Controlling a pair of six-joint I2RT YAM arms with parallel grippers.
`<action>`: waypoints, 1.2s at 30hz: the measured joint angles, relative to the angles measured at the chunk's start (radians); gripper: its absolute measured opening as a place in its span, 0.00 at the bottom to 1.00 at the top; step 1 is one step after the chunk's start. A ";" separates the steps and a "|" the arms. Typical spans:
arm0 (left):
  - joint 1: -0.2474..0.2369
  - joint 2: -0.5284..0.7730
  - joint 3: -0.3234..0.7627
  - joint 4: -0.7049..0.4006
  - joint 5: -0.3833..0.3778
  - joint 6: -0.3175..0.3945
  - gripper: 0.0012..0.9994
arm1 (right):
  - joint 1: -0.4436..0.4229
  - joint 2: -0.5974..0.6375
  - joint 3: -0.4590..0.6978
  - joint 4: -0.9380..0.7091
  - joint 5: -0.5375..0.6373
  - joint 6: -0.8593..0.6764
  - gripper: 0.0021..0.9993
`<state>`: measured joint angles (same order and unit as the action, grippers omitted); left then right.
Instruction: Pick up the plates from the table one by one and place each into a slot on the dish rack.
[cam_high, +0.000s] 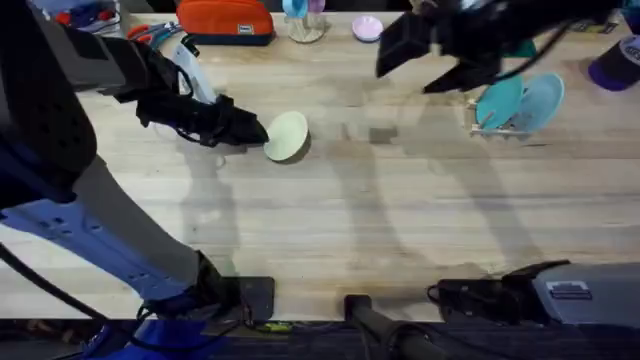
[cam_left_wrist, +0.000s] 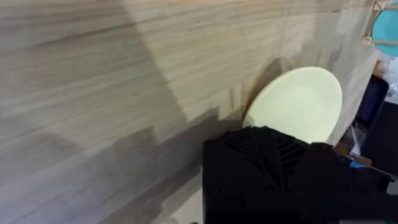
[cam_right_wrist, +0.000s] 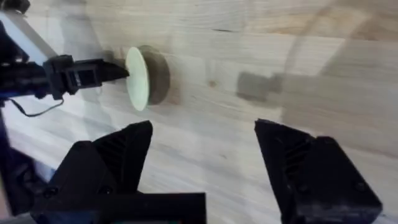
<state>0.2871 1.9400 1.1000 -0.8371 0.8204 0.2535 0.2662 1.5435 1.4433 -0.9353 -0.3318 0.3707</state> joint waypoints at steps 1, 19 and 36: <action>0.000 0.000 0.000 0.000 0.000 0.000 0.04 | 0.006 0.027 0.000 0.019 -0.014 0.009 0.99; 0.000 0.000 0.000 0.000 0.000 0.000 0.04 | 0.196 0.361 0.000 0.257 -0.216 0.072 0.99; 0.000 0.000 0.000 0.000 0.000 0.000 0.04 | 0.337 0.423 0.000 0.514 -0.234 0.155 0.99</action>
<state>0.2871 1.9404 1.1000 -0.8368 0.8204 0.2531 0.6036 1.9668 1.4433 -0.4209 -0.5659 0.5253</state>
